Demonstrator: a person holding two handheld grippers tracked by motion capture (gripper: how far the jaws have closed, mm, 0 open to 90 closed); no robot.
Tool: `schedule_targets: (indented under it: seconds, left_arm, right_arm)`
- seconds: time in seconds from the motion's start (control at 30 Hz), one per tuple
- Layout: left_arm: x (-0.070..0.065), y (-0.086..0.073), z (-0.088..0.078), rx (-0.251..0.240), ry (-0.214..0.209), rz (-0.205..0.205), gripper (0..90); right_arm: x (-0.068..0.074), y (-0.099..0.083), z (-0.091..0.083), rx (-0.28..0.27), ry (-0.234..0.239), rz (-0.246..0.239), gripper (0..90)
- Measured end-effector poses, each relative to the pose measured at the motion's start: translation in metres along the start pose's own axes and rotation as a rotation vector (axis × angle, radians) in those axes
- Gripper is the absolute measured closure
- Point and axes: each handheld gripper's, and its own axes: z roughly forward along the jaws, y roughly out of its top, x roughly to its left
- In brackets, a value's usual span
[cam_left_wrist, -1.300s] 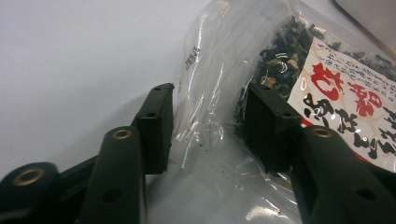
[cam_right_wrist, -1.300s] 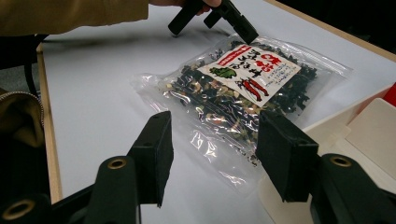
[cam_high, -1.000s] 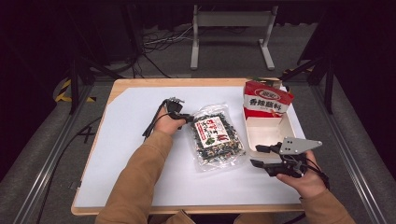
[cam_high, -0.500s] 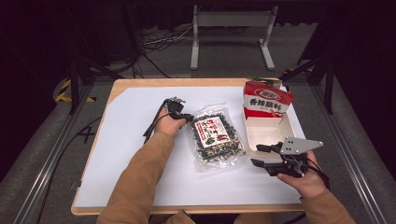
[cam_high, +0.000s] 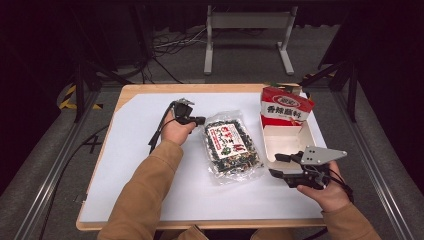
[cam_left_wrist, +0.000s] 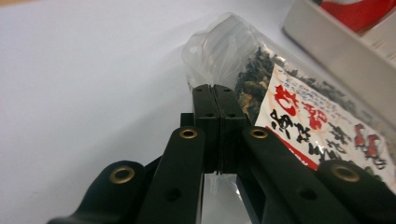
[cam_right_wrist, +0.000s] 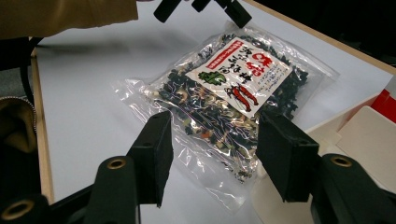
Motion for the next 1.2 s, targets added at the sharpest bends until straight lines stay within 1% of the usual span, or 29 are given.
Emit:
schedule_targets:
  seconds: [0.03, 0.07, 0.1, 0.13, 0.23, 0.27, 0.3, 0.37, 0.4, 0.47, 0.5, 0.57, 0.63, 0.67, 0.7, 0.73, 0.8, 0.83, 0.87, 0.9, 0.93, 1.03, 1.07, 1.17, 1.2]
  left_arm:
    - [0.000, 0.000, 0.000, 0.000, 0.000, 0.000, 89.3]
    - [-0.003, 0.003, -0.006, -0.015, 0.003, 0.023, 89.3]
    - [-0.005, 0.005, -0.010, -0.013, 0.003, 0.043, 89.3]
    - [-0.007, 0.007, -0.015, -0.025, -0.010, 0.038, 89.3]
    - [-0.012, 0.012, -0.028, -0.056, -0.020, 0.058, 89.3]
    - [-0.014, 0.012, -0.031, -0.063, -0.021, 0.055, 89.4]
    - [-0.016, 0.014, -0.035, -0.073, -0.027, 0.061, 89.4]
    - [-0.022, 0.016, -0.045, -0.104, -0.042, 0.077, 89.6]
    - [-0.026, 0.018, -0.051, -0.126, -0.042, 0.096, 89.7]
    - [-0.032, 0.020, -0.060, -0.159, -0.060, 0.129, 89.7]
    - [-0.036, 0.022, -0.065, -0.174, -0.054, 0.149, 89.8]
    - [-0.044, 0.024, -0.075, -0.207, -0.075, 0.173, 90.0]
    - [-0.052, 0.026, -0.083, -0.230, -0.086, 0.188, 90.0]
    - [-0.052, 0.026, -0.083, -0.230, -0.086, 0.188, 90.0]
    - [-0.060, 0.028, -0.090, -0.254, -0.098, 0.212, 90.0]
    - [-0.060, 0.028, -0.090, -0.254, -0.098, 0.212, 90.0]
    - [-0.068, 0.029, -0.100, -0.290, -0.101, 0.237, 90.0]
    - [-0.071, 0.031, -0.107, -0.311, -0.117, 0.241, 90.0]
    - [-0.074, 0.032, -0.113, -0.328, -0.125, 0.247, 90.0]
    - [-0.078, 0.033, -0.118, -0.337, -0.133, 0.257, 90.0]
    - [-0.082, 0.035, -0.123, -0.344, -0.132, 0.280, 90.0]
    - [-0.095, 0.036, -0.132, -0.353, -0.139, 0.326, 90.0]
    - [-0.098, 0.036, -0.134, -0.359, -0.150, 0.334, 90.0]
    - [-0.107, 0.037, -0.141, -0.376, -0.163, 0.366, 90.0]
    - [-0.107, 0.037, -0.141, -0.376, -0.163, 0.366, 90.0]
  right_arm:
    - [0.000, 0.000, 0.000, 0.000, 0.000, 0.000, 45.5]
    - [0.000, 0.000, 0.000, 0.000, 0.000, -0.001, 45.5]
    - [0.000, 0.001, 0.001, 0.000, -0.002, -0.002, 45.4]
    - [0.000, 0.002, 0.001, -0.001, -0.001, -0.002, 45.4]
    - [0.000, 0.003, 0.002, 0.001, -0.002, -0.006, 45.0]
    - [0.000, 0.003, 0.002, 0.001, -0.004, -0.008, 44.9]
    - [0.000, 0.003, 0.002, 0.001, -0.005, -0.009, 44.8]
    - [0.000, 0.005, 0.003, -0.002, -0.008, -0.012, 44.6]
    - [0.000, 0.005, 0.003, -0.003, -0.008, -0.012, 44.5]
    - [-0.001, 0.006, 0.003, -0.002, -0.012, -0.015, 44.5]
    - [-0.001, 0.006, 0.003, -0.003, -0.013, -0.015, 44.5]
    - [-0.001, 0.008, 0.003, -0.004, -0.016, -0.021, 44.3]
    - [-0.001, 0.010, 0.003, -0.007, -0.020, -0.023, 44.1]
    - [0.000, 0.011, 0.002, -0.010, -0.021, -0.025, 44.1]
    - [0.000, 0.012, 0.002, -0.012, -0.024, -0.029, 44.0]
    - [0.000, 0.012, 0.002, -0.012, -0.024, -0.029, 44.0]
    - [0.000, 0.013, 0.001, -0.012, -0.027, -0.030, 44.0]
    - [-0.001, 0.013, 0.001, -0.015, -0.029, -0.032, 44.0]
    - [-0.001, 0.014, 0.001, -0.016, -0.031, -0.033, 44.1]
    - [-0.001, 0.014, 0.001, -0.015, -0.032, -0.033, 44.0]
    - [-0.001, 0.015, 0.001, -0.016, -0.032, -0.033, 44.0]
    - [-0.001, 0.017, 0.002, -0.020, -0.034, -0.041, 44.0]
    - [-0.001, 0.018, 0.002, -0.019, -0.034, -0.039, 44.1]
    - [-0.002, 0.021, 0.002, -0.024, -0.040, -0.042, 44.0]
    - [-0.002, 0.021, 0.002, -0.024, -0.040, -0.042, 44.0]
